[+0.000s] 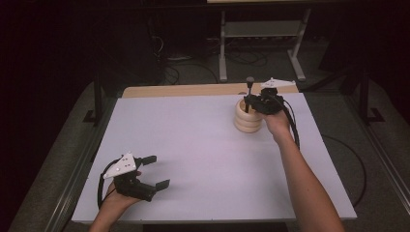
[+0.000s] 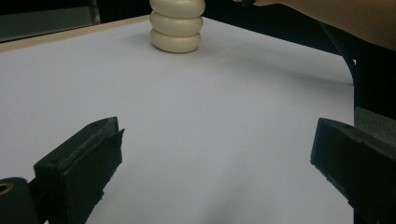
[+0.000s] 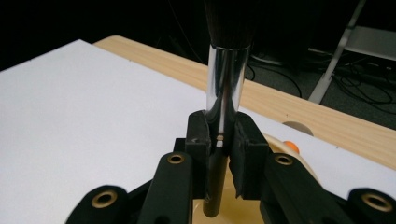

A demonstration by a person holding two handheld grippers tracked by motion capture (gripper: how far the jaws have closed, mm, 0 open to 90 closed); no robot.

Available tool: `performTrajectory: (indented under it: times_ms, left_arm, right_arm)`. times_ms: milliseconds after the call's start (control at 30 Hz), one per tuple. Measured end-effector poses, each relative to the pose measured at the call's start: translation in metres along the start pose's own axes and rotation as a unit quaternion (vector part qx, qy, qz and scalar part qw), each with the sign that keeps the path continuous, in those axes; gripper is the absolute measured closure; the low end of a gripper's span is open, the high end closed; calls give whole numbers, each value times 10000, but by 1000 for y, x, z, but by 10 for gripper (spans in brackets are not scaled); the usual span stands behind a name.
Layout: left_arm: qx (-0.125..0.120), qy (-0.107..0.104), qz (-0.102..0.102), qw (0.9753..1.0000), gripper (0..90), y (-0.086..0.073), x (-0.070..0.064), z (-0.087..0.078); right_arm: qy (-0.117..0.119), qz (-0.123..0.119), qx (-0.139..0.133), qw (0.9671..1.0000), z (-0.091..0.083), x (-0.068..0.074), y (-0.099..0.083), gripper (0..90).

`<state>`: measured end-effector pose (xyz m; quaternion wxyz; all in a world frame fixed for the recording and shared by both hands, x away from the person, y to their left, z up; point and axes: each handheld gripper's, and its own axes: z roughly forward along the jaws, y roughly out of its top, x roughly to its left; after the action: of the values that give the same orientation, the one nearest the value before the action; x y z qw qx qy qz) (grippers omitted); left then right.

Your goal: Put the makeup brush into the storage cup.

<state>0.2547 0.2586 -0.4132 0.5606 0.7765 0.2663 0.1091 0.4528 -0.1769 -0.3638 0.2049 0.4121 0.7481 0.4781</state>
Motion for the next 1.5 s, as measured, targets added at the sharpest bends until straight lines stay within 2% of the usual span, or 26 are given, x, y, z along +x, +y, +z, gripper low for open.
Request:
performTrajectory:
  times_ms: [267, 333, 400, 567, 667, 767, 833, 1067, 1500]
  left_arm:
    - [-22, -11, -43, 10000, 17, 0, 1, 0]
    - [-28, -12, -69, 10000, 17, 0, 0, 0]
    - [-34, -21, -48, 10000, 17, 0, 0, -1]
    - [-47, -31, -54, 10000, 17, 0, 0, 0]
    - [-30, -17, -52, 10000, 17, 0, 0, 0]
    - [-36, -20, -45, 10000, 17, 0, 0, 0]
    - [-36, -16, -37, 10000, 17, 0, 0, 0]
    - [-49, 2, -54, 10000, 17, 1, 1, 0]
    - [-94, 32, -117, 9999, 17, 1, 2, -1]
  right_arm:
    - [-65, -27, 165, 9998, 6, 2, -3, 777]
    - [-73, 50, 192, 9998, 8, 1, -4, 768]
    - [-97, 50, 145, 9998, 8, 1, -5, 656]
    - [-207, 249, 90, 9994, 6, -2, -4, 409]
    - [-241, 351, 84, 9991, 3, -4, -3, 294]
    - [-135, 432, 65, 9990, 0, -6, -3, 179]
    - [-135, 423, 81, 9990, -3, -7, -3, 143]
    - [-110, 390, 22, 9992, -14, -6, -1, 125]
    - [38, 74, -92, 9999, -25, 5, -5, 59]
